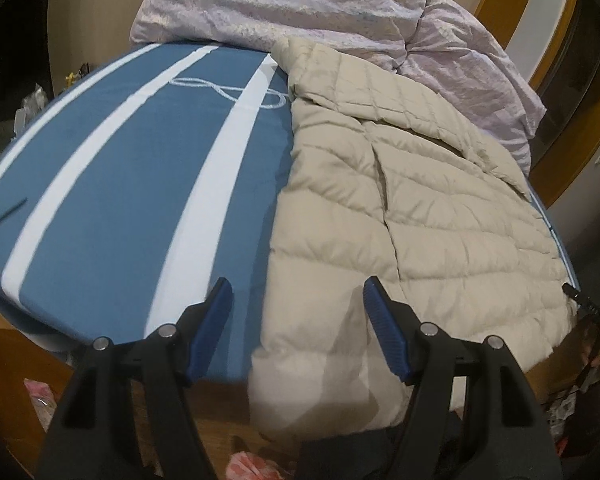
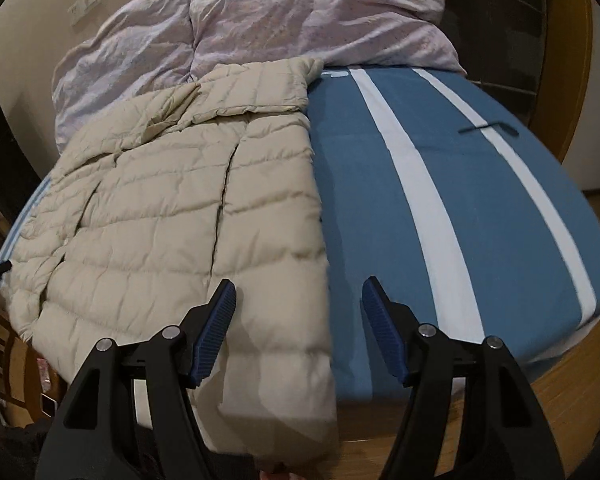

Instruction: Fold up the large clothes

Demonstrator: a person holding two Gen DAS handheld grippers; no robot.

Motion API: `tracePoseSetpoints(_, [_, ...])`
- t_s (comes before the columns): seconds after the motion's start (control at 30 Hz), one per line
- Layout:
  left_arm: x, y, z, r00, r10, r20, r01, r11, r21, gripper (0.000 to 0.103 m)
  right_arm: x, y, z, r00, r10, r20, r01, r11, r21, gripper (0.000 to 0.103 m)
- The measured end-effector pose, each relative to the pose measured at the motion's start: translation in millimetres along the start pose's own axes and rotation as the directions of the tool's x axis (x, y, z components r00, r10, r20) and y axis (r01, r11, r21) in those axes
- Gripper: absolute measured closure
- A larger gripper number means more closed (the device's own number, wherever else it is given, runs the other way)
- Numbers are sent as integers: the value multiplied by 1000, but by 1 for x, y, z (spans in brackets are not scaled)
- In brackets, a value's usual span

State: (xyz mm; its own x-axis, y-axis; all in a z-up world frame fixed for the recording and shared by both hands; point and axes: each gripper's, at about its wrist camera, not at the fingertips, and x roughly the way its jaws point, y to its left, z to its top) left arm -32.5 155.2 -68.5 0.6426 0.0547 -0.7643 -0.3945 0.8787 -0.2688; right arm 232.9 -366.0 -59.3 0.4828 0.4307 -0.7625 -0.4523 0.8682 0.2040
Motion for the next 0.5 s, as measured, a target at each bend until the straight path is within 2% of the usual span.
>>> tracePoseSetpoints(0.13, [-4,-3,-7,1000,-10,10,10,1000,-2,35,-2,-4,-8,999,37,15,-38,999,24,36])
tracePoseSetpoints(0.33, [-7,-12,-16,1000,-14,14,14,1000,16,35,-4,3,-15,997,72,33,-72,997,-4,36])
tracePoseSetpoints(0.5, [-7,-17,-20,1000,-7,17,6,999,32,36,-4,15,-20,995,90,41,-88,995,-46,42])
